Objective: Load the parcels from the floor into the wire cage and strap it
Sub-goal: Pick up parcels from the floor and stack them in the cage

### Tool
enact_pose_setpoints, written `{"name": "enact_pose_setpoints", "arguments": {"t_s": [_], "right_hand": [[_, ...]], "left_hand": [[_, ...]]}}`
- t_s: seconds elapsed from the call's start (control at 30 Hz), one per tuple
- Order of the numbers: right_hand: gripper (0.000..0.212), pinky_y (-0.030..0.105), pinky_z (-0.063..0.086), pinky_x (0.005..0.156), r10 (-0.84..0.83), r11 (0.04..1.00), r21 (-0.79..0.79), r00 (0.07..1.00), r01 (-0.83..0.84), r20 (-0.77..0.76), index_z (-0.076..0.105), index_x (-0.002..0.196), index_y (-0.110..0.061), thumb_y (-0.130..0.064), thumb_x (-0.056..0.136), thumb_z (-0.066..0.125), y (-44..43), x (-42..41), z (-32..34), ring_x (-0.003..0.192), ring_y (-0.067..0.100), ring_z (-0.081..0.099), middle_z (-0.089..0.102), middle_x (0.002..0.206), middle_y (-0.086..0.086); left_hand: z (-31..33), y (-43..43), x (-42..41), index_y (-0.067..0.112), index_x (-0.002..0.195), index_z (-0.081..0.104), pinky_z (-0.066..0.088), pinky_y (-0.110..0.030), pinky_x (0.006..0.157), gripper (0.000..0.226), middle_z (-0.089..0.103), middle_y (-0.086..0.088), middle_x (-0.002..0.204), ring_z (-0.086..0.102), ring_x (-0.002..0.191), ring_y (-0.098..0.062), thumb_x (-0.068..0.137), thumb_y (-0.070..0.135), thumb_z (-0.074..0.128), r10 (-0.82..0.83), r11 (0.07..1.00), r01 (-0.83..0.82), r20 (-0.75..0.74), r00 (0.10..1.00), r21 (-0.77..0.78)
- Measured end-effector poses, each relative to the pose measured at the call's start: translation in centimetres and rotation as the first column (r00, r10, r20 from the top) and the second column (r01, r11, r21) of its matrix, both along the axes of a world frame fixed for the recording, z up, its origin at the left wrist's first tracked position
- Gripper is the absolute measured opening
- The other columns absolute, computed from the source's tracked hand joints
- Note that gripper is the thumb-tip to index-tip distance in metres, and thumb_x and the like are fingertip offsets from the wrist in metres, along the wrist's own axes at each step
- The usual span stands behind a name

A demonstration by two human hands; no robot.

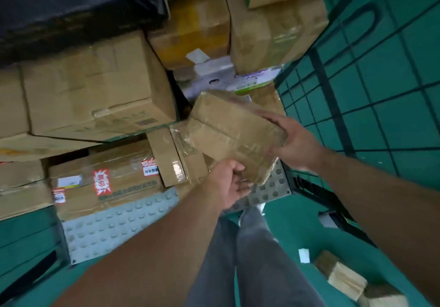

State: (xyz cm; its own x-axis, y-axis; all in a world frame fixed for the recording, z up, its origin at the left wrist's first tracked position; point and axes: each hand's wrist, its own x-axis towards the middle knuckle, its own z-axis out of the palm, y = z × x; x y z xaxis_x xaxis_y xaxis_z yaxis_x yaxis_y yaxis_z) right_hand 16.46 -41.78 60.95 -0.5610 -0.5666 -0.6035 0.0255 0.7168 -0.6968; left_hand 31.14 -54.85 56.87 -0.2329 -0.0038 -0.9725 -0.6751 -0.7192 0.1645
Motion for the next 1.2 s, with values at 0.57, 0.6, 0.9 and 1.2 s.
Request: {"name": "enact_pose_setpoints", "arguments": {"t_s": [0.57, 0.6, 0.9, 1.2], "right_hand": [[0.07, 0.017, 0.03, 0.113, 0.073, 0.995, 0.083, 0.978, -0.057, -0.195, 0.046, 0.152, -0.032, -0.021, 0.088, 0.073, -6.0, -9.6, -6.4, 0.139, 0.01, 0.04, 0.035, 0.157, -0.003], [0.077, 0.024, 0.038, 0.114, -0.038, 0.996, 0.067, 0.98, 0.052, -0.196, 0.042, 0.153, -0.029, -0.032, 0.084, 0.076, -6.7, -9.4, -7.3, 0.132, 0.014, 0.048, 0.043, 0.15, -0.001], [0.106, 0.055, 0.042, 0.113, -0.306, 0.899, 0.34, 0.951, 0.274, 0.044, 0.039, 0.152, -0.031, -0.091, 0.067, 0.06, -5.3, -8.0, -10.6, 0.136, 0.032, 0.053, 0.052, 0.152, 0.002], [0.083, 0.04, 0.043, 0.103, -0.457, 0.771, 0.462, 0.886, 0.438, -0.076, 0.025, 0.159, -0.013, -0.067, 0.097, 0.037, -4.6, -3.9, -6.6, 0.132, 0.037, 0.05, 0.044, 0.147, 0.008]], "left_hand": [[-4.1, 2.7, -7.8, 0.008, 0.125, 0.059, 0.046, -0.052, 0.109, 0.033, 0.076, -0.014, 0.114, 0.068, 0.114, -0.035, 0.098, 0.026, 0.051, 0.405, 0.903, -0.397, -0.014, 0.914, 0.167], [-4.1, 1.7, -8.2, 0.009, 0.123, 0.06, 0.046, -0.051, 0.11, 0.03, 0.077, -0.012, 0.113, 0.068, 0.114, -0.034, 0.1, 0.025, 0.05, 0.4, 0.91, -0.392, -0.036, 0.916, 0.132], [-3.2, -2.1, -7.2, 0.017, 0.098, 0.064, 0.052, -0.039, 0.092, 0.015, 0.067, -0.005, 0.106, 0.064, 0.104, -0.026, 0.102, 0.027, 0.054, -0.009, 0.972, 0.028, 0.081, 0.997, -0.232], [4.5, -2.4, 1.0, 0.018, 0.114, 0.068, 0.052, -0.044, 0.101, 0.024, 0.074, -0.002, 0.107, 0.068, 0.105, -0.024, 0.102, 0.036, 0.055, -0.222, 0.939, 0.242, 0.107, 0.969, -0.243]]}}
